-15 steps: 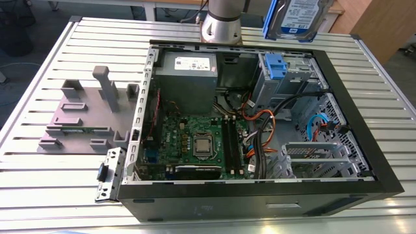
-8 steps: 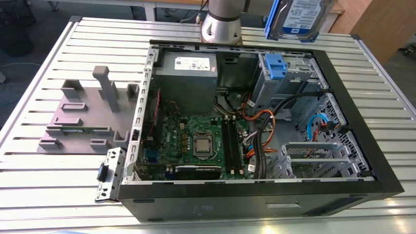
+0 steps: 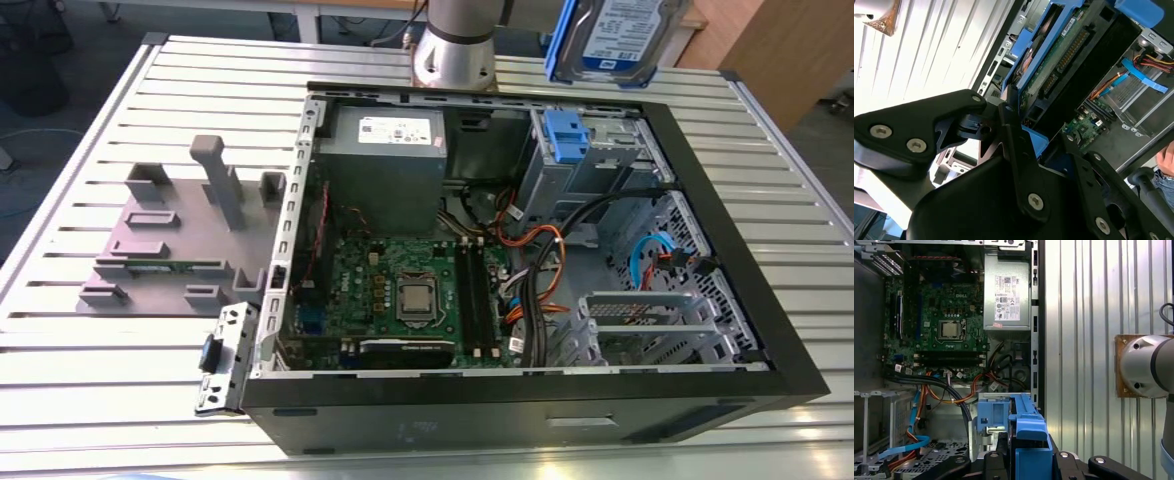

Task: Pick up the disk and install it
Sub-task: 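Pick up the disk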

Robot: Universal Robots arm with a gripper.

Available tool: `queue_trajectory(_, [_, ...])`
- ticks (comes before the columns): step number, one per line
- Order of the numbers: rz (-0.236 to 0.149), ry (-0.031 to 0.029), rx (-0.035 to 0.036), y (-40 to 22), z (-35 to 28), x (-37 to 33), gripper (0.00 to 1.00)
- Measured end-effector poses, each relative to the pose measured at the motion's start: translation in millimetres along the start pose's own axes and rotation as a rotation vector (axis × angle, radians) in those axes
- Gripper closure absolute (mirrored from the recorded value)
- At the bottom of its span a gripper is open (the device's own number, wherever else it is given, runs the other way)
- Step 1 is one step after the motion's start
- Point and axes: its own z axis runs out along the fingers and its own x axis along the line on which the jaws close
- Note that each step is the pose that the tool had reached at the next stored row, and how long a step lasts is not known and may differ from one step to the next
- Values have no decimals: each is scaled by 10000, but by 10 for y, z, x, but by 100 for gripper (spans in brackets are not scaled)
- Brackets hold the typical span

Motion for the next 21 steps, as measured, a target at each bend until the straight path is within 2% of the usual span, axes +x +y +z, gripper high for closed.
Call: queue_trajectory(21, [1,-1,0,-2,-4,144,63])
